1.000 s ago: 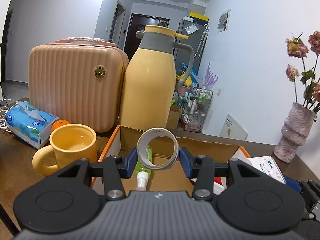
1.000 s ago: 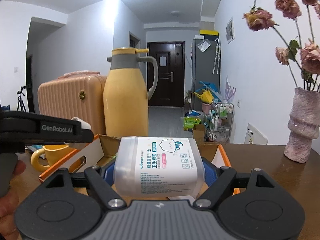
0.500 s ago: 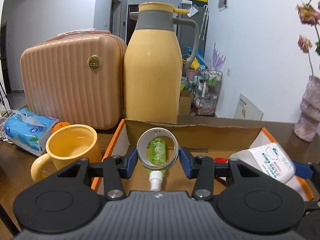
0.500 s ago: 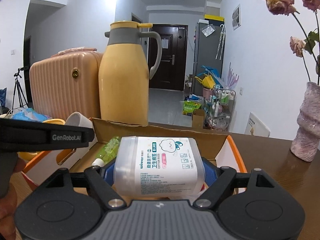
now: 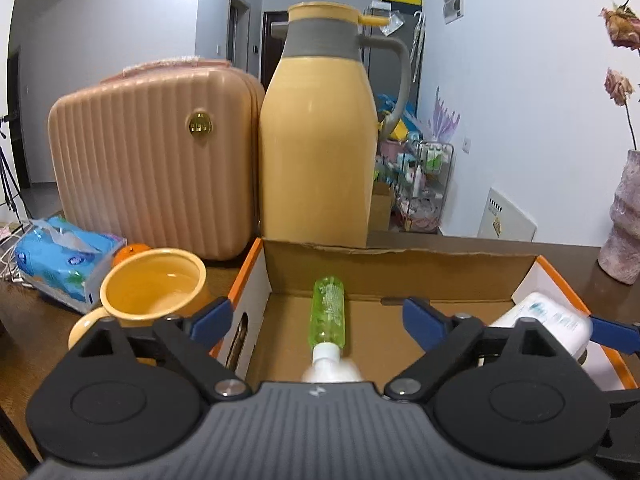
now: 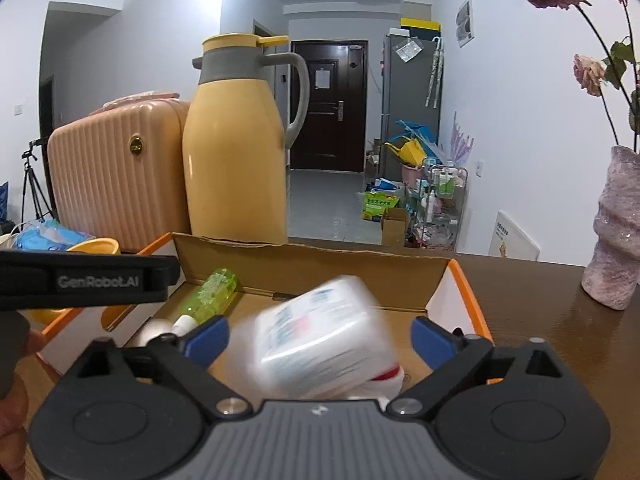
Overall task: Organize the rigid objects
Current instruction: 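Open the left gripper dropping the tape ring while the right gripper releases the wipes container in the box, then withdraw both grippers from the box back toward the items on the table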
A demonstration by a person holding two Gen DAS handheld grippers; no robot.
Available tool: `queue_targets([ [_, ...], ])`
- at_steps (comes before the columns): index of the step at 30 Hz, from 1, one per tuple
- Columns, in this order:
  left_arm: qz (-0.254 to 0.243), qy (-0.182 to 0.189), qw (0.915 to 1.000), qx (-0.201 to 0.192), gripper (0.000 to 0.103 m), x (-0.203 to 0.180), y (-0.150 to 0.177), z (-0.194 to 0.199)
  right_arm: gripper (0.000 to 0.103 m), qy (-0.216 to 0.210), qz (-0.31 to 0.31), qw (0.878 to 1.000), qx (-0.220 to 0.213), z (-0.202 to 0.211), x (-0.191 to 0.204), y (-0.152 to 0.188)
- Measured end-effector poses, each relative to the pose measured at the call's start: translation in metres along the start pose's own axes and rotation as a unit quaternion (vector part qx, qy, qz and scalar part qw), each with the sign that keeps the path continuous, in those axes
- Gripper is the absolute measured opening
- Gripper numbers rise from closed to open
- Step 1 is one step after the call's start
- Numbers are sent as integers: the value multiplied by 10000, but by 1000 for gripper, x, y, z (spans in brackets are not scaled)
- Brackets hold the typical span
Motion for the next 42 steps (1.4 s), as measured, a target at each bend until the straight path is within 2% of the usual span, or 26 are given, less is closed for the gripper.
queue_targets([
  [4, 2, 12, 9999, -164, 103, -1, -2, 7, 103, -3, -49, 10000, -7, 3, -2, -1],
  [20, 129, 120, 9995, -258, 103, 0, -5, 16, 103, 57, -66, 9997, -208, 22, -6, 0],
  [30, 173, 258, 9988, -380, 103, 4, 1, 35, 103, 110, -255, 9983, -503, 59, -18, 8],
  [42, 245, 392, 9976, -514, 103, 10, 22, 77, 103, 178, -260, 9961, -822, 111, -18, 22],
])
Point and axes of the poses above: each gripper's, at about its wrist camera, not at the fingertips, and z roughly against the way its jaws point, x to its left, y to its underside, the point moved 7 cm from there along -z, roughly the way its jaws point, and after that the axes turned 2 degrees about x, right-handed, at the moved point
